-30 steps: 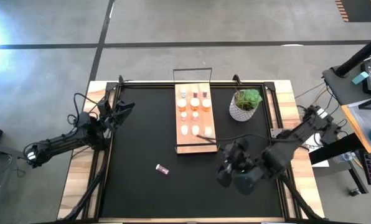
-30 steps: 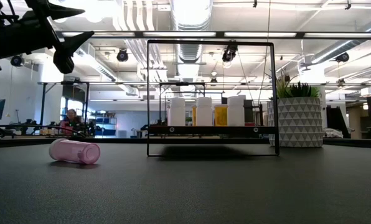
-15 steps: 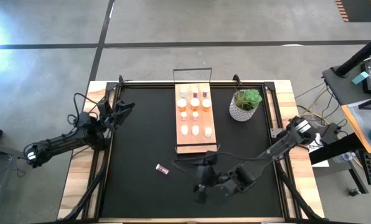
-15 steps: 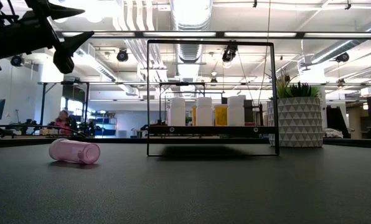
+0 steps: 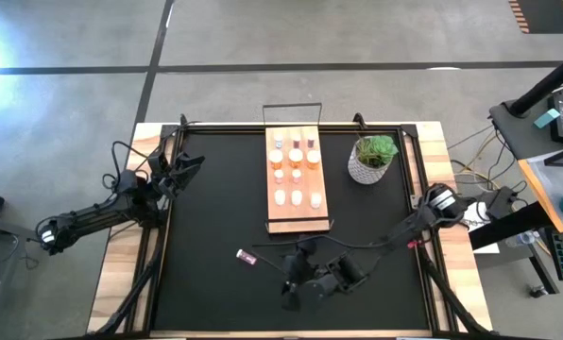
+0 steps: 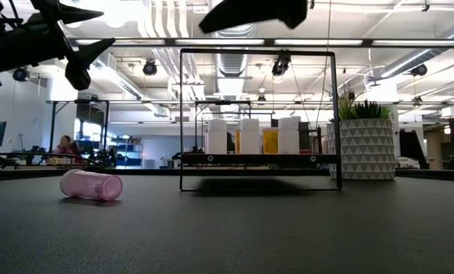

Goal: Pick and place medicine bottles onto shelf by color
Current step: Put the pink pill bottle on the shelf aligned with the pink pill bottle

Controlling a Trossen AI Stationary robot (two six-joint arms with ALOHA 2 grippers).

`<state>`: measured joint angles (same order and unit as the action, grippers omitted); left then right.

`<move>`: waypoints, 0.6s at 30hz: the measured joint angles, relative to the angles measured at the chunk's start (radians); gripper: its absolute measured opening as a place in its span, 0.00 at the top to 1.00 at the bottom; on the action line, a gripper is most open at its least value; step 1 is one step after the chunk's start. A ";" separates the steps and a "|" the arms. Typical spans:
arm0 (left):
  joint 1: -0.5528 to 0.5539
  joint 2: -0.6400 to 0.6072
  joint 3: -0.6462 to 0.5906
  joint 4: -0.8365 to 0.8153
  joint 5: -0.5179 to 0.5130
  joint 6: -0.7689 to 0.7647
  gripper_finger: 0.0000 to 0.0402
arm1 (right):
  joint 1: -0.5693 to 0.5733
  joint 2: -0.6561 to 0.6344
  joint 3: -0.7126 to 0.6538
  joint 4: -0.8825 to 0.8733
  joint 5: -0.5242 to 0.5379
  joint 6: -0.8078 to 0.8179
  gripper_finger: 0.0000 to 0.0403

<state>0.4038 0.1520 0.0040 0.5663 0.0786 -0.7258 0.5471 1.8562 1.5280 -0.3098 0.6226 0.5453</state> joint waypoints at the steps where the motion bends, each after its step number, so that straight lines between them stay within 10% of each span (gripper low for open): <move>1: 0.000 0.000 0.000 0.000 0.000 0.000 0.44 | -0.005 0.006 0.000 0.002 -0.008 0.015 0.22; 18: 0.000 0.000 0.000 -0.001 0.000 0.000 0.44 | -0.024 0.133 0.005 0.195 -0.024 -0.053 0.28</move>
<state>0.4034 0.1520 0.0039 0.5657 0.0786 -0.7258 0.5232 1.9891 1.5332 -0.1148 0.5987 0.4922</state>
